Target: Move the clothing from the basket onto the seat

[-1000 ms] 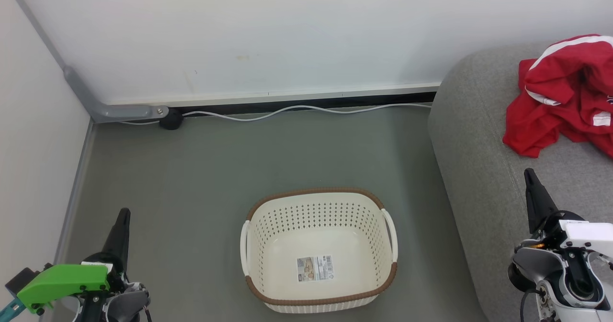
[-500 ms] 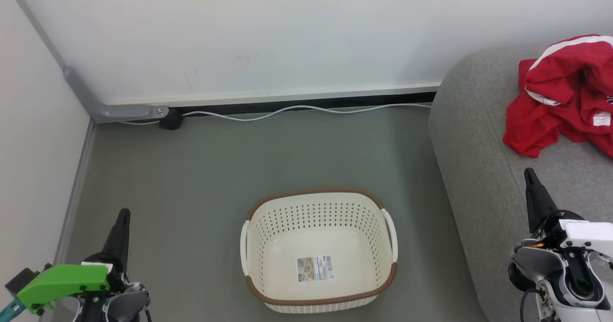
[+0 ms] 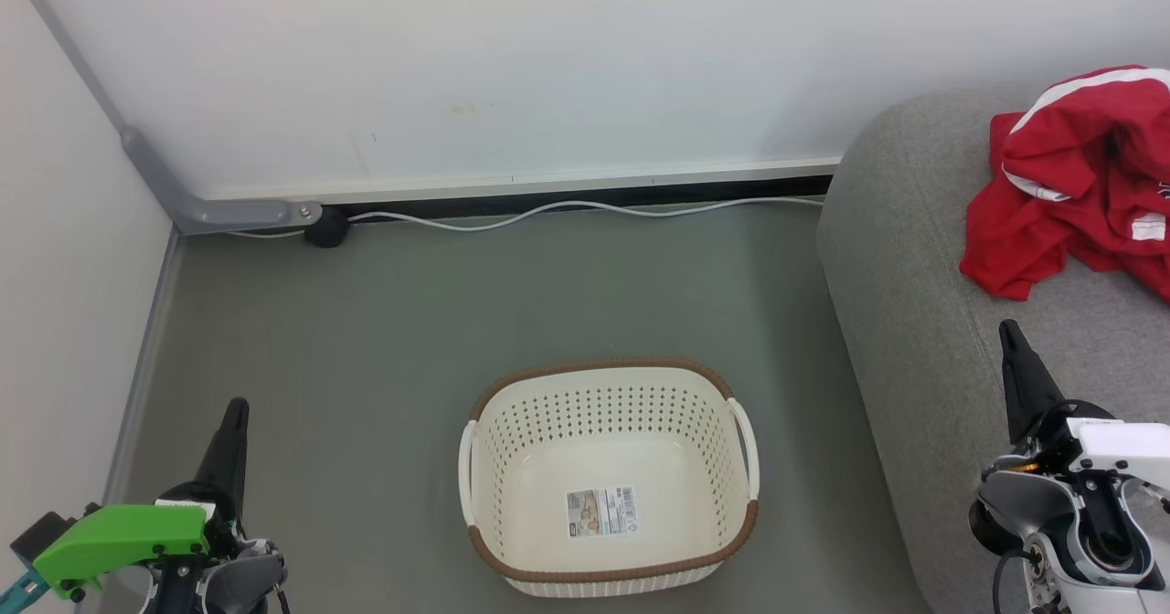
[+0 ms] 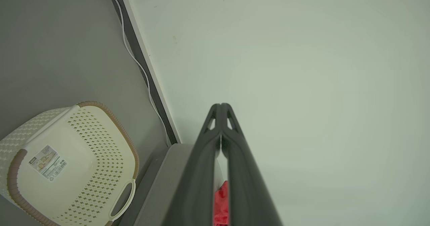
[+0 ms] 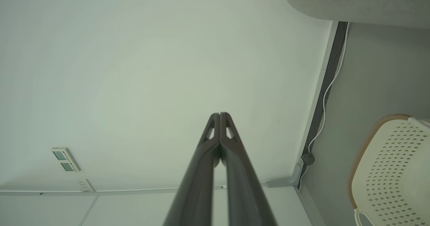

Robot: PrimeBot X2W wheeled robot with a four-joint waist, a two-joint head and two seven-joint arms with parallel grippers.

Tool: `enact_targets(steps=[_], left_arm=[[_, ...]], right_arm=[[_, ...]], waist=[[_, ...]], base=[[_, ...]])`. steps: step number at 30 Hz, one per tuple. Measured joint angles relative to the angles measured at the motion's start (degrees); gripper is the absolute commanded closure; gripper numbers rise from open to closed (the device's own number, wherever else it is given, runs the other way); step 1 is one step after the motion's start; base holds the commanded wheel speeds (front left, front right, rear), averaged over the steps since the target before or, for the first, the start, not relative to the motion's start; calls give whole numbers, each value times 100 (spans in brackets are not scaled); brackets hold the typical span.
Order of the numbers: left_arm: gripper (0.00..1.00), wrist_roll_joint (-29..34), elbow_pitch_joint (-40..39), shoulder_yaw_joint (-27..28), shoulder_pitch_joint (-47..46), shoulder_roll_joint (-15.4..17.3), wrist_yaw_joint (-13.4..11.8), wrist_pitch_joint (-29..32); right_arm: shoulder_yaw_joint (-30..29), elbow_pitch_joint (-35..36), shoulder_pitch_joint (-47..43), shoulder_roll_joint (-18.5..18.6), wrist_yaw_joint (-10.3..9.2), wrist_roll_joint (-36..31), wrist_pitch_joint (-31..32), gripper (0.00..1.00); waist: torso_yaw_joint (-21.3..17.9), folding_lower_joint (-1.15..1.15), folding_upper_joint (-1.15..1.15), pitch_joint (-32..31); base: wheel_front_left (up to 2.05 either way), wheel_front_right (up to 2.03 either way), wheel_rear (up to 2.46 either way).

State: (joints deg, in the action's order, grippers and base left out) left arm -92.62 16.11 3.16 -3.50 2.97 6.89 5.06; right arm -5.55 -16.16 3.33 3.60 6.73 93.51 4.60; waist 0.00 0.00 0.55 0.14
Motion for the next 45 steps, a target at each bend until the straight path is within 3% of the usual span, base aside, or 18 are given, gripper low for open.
enact_targets(steps=[45], left_arm=[[100,0,2,12,-1,-4,15,1]], right_arm=[[-19,4,2,-3,1,0,1,100]], waist=[[0,0,0,2]], base=[[0,0,0]])
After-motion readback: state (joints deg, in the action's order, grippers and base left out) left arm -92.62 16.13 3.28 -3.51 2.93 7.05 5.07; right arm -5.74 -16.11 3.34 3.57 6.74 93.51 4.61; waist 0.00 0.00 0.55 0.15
